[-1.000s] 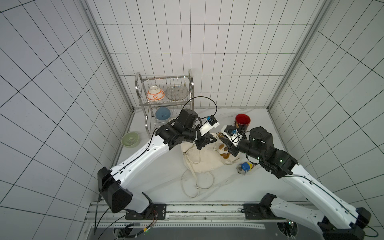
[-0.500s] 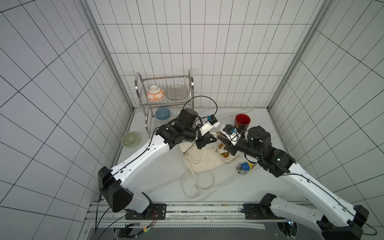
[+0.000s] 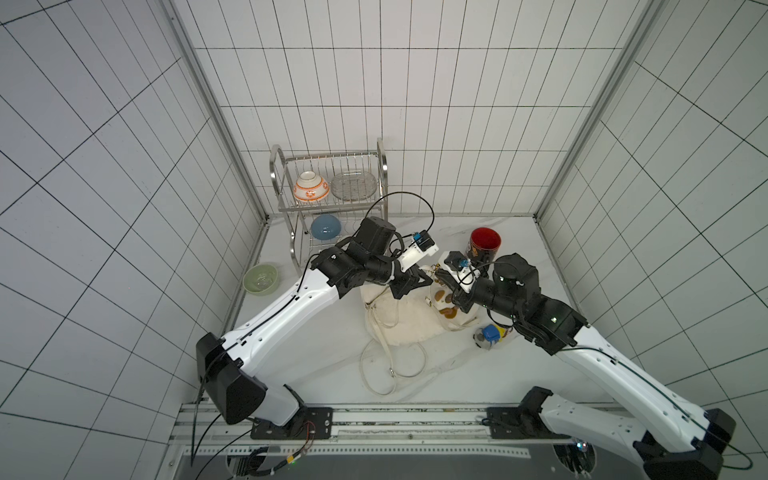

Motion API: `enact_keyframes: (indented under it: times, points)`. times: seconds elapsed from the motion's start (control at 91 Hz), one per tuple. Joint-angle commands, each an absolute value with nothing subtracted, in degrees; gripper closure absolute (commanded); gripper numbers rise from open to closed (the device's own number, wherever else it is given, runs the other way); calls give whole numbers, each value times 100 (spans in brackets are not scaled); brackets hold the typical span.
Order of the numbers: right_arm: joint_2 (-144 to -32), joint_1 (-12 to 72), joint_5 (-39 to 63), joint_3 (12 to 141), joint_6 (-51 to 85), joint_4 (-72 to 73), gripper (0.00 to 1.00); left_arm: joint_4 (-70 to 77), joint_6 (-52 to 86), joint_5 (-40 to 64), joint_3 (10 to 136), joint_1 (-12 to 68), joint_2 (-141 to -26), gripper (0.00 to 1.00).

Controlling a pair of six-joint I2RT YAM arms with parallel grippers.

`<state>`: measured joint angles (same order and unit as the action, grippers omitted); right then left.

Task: Remove the decoration from the bag
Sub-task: Remove the decoration item from the bag.

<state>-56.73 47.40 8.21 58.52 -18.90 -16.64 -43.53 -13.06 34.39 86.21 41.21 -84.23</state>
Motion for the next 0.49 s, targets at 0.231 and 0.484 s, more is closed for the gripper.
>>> enact_keyframes:
  times: [0.231, 0.484]
  points:
    - [-5644, 5085, 816, 6129, -2279, -2021, 100, -4472, -1614, 3566, 9024, 4003, -8474, 100]
    - [-5622, 5454, 426, 6362, -2701, -2433, 100, -5003, -1810, 3518, 9409, 3849, -8631, 100]
